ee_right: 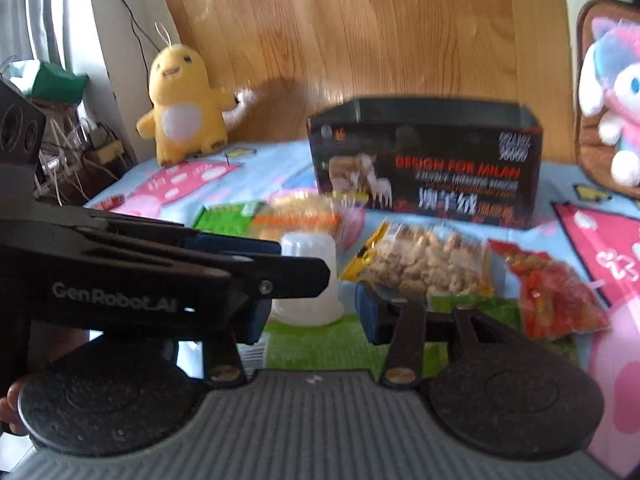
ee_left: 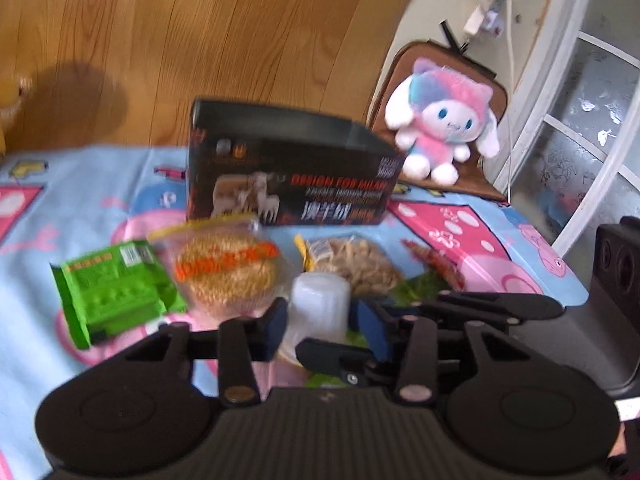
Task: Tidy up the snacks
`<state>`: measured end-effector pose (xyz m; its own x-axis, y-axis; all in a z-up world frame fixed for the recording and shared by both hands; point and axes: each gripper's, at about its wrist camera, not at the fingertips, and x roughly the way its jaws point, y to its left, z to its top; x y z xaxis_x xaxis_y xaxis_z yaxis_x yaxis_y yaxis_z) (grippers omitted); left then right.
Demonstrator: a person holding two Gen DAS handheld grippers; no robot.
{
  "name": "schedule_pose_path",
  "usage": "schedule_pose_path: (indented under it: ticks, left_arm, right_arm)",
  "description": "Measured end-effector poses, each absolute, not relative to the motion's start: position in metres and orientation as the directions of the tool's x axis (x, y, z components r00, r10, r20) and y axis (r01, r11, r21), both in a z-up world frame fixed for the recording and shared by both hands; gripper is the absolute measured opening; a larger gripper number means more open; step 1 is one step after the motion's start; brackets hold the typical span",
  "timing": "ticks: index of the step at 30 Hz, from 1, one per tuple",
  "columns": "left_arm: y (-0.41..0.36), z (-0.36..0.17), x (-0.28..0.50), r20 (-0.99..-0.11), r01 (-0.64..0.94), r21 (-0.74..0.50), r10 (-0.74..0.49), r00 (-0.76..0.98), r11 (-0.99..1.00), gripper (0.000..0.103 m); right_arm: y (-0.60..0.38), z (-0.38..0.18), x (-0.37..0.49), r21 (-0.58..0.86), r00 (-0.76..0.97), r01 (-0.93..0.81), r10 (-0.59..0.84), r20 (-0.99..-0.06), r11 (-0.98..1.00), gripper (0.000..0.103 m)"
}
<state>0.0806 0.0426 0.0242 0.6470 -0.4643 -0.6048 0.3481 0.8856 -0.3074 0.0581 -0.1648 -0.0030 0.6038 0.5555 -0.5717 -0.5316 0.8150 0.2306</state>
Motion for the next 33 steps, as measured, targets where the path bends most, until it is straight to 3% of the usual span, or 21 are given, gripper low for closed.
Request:
schedule_pose_path:
  ticks: [7,12,19,23,26,29,33]
  left_arm:
    - [0.042,0.060,0.087,-0.530,0.378,-0.272,-0.466,0.708,0.885,0.034]
    - [0.040,0.095,0.132,-0.444,0.402,-0.249,-0.473,0.761,0.881,0.034]
    - [0.045,0.093,0.224,-0.472,0.351,-0.386,-0.510,0.719,0.853,0.037]
    - [0.038,0.075,0.246,-0.520,0.318,-0.400,-0.498,0.694,0.860,0.038]
    - [0.039,0.069,0.241,-0.526,0.320,-0.391,-0.495,0.692,0.863,0.038]
    - [0.053,0.078,0.220,-0.490,0.326,-0.402,-0.502,0.712,0.855,0.046]
    - [0.086,0.084,0.170,-0.429,0.310,-0.451,-0.508,0.747,0.837,0.048]
  right_arm:
    - [-0.160,0.025,0.056,0.134,0.701,-0.548,0.541,-0.464,0.826,0.038]
    - [-0.159,0.057,0.102,0.102,0.771,-0.515,0.512,-0.378,0.851,0.038]
    - [-0.165,0.058,0.184,0.172,0.751,-0.460,0.485,-0.448,0.871,0.038]
    - [-0.158,0.044,0.198,0.137,0.742,-0.432,0.438,-0.508,0.891,0.040]
    - [-0.162,0.042,0.191,0.145,0.751,-0.419,0.432,-0.499,0.896,0.045]
    - [-0.172,0.048,0.168,0.152,0.773,-0.414,0.434,-0.462,0.898,0.045]
    - [-0.192,0.048,0.132,0.273,0.739,-0.445,0.522,-0.425,0.853,0.047]
